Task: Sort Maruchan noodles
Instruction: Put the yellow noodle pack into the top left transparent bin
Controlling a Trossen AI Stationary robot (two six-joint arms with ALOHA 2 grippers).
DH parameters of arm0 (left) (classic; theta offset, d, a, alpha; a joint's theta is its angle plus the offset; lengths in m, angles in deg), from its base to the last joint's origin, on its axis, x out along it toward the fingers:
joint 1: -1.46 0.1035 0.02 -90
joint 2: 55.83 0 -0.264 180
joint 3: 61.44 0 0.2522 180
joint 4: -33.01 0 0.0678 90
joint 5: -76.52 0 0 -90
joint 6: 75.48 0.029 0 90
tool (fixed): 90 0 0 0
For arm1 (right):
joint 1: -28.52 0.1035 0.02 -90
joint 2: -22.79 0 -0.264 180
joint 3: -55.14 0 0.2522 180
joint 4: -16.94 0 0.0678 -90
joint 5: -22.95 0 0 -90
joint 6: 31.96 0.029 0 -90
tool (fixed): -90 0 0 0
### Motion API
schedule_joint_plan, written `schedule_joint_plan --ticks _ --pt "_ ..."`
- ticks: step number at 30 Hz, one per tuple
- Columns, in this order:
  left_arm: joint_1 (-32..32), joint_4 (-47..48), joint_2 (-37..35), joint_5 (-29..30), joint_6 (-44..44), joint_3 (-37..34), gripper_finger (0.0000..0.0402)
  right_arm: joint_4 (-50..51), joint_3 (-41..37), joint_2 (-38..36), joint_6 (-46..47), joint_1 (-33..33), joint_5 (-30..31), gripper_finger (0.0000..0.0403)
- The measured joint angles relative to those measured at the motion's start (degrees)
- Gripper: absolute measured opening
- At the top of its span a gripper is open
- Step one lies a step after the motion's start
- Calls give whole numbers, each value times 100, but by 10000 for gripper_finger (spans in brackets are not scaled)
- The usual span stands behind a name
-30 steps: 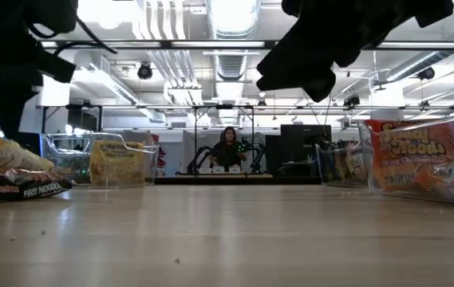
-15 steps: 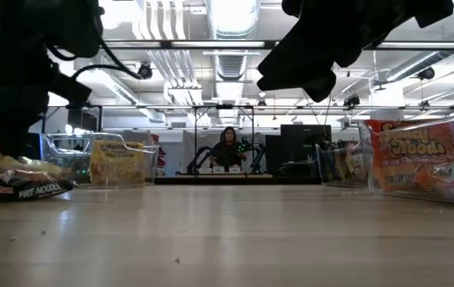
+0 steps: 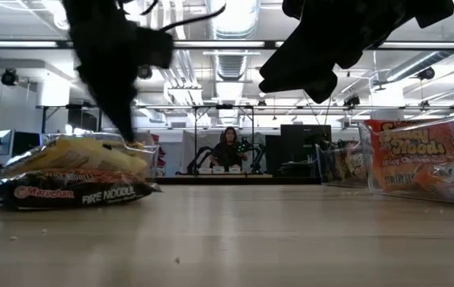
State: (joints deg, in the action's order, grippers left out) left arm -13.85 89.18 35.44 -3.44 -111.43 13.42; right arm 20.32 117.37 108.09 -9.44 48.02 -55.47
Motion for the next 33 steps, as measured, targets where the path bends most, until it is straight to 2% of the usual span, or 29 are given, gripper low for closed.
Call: schedule_joint_plan --ticks 4,8,11,14,20,26,33 --pt "-1 -624 336 182 739 383 176 -37 0 0 -7 0 0 109" --pt "0 411 344 888 800 751 176 -61 0 0 3 -4 -151 111" --pt "0 1322 219 1329 313 811 177 -95 0 6 4 -34 -518 111" --pt "4 1893 59 1379 -239 733 177 -228 0 33 3 -42 -549 112" --pt "-46 2354 -177 917 -1343 17 177 -525 2 33 44 -47 -157 107" --pt "-149 2118 -402 549 -2080 -616 177 -895 0 316 44 -197 -103 106" --pt "-189 269 -391 246 -1632 -867 177 -1398 133 1059 46 -459 -105 106"
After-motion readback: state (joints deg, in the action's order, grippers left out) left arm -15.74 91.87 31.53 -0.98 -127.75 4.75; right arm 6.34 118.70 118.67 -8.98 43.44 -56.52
